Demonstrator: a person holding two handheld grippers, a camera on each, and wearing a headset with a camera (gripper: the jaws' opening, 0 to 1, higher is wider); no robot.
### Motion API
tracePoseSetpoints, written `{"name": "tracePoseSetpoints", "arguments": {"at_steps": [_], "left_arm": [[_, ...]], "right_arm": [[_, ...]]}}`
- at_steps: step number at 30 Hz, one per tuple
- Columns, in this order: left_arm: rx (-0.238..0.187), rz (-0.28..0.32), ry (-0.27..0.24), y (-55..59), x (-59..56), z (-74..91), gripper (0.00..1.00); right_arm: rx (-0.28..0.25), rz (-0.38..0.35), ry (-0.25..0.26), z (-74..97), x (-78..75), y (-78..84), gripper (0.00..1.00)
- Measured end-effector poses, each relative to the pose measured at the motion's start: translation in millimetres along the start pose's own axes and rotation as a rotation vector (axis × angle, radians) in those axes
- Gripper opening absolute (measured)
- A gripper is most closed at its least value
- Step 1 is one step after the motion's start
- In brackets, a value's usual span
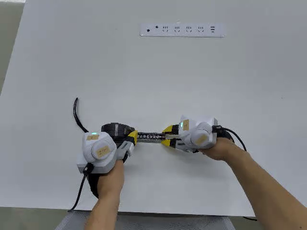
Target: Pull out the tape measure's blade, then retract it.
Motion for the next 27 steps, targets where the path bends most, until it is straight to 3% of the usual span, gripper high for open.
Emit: {"name": "tracePoseSetpoints", "arguments": {"at_steps": [27], "left_arm": [[0.005, 0.012, 0.006, -0.1, -0.2, 0.1, 0.61]], "right_arm": [[-0.042, -0.012, -0.009, -35.0, 4.3, -22.0, 0.12]]}}
Point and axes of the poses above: the centre of the closed fingertips' face, and the gripper's own axes: z roughly backward along the fingers, x roughly to its left, y roughly out of its underside, the point moved 5 cm from there along z, roughly backward along the fingers, and after that the axes turned 9 degrees about -x, right-handed, at the moved point
